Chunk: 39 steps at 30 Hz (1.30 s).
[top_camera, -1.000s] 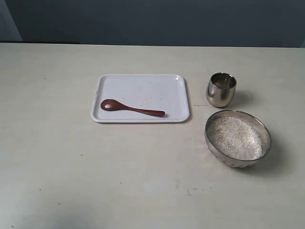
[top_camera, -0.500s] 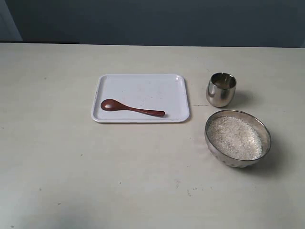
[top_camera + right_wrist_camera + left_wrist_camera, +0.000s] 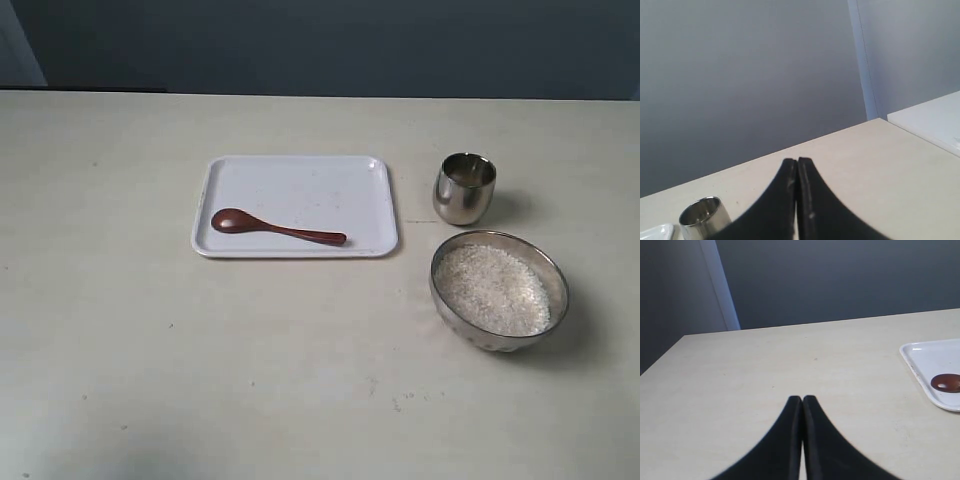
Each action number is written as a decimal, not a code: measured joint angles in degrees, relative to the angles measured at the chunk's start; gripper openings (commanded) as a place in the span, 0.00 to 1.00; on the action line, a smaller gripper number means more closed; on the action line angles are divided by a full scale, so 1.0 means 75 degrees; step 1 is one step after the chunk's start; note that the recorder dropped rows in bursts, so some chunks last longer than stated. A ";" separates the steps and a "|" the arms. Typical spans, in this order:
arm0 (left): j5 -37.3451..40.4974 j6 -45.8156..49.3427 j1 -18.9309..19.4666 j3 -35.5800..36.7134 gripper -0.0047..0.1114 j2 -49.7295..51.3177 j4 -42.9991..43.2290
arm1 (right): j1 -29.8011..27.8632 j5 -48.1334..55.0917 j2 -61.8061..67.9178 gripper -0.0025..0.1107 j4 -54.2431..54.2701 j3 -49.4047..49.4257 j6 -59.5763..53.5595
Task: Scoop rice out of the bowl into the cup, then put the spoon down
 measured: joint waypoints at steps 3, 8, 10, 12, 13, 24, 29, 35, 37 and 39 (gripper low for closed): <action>0.0000 0.0000 0.0000 0.0000 0.04 0.0000 0.0000 | 0.0000 -0.0063 -0.0012 0.02 0.0047 0.0000 0.0000; 0.0000 0.0000 0.0000 0.0000 0.04 0.0000 0.0000 | 0.0000 -0.0156 -0.0012 0.02 0.0076 0.0005 0.0000; 0.0000 0.0000 0.0000 0.0000 0.04 0.0000 0.0000 | 0.0000 -0.0156 -0.0012 0.02 0.0076 0.0005 0.0000; 0.0000 0.0000 0.0000 0.0000 0.04 0.0000 0.0000 | 0.0000 -0.0171 -0.0012 0.02 0.0088 0.0005 0.0000; 0.0000 0.0000 0.0000 0.0000 0.04 0.0000 0.0000 | 0.0000 -0.0175 -0.0012 0.02 0.0088 0.0005 0.0000; 0.0000 0.0000 0.0000 0.0000 0.04 0.0000 0.0000 | 0.0000 -0.0175 -0.0012 0.02 0.0107 0.0005 0.0000; 0.0000 0.0000 0.0000 0.0000 0.04 0.0000 0.0000 | 0.0000 -0.0193 -0.0012 0.02 0.0107 0.0017 0.0000; 0.0000 0.0000 0.0000 0.0000 0.04 0.0000 0.0000 | 0.0000 -0.0193 -0.0012 0.02 0.0107 0.0017 0.0000; 0.0000 0.0000 0.0000 0.0000 0.04 0.0000 0.0000 | 0.0000 -0.0193 -0.0012 0.02 0.0107 0.0017 0.0000; 0.0000 0.0000 0.0000 0.0000 0.04 0.0000 0.0000 | 0.0000 -0.0193 -0.0012 0.02 0.0107 0.0017 0.0000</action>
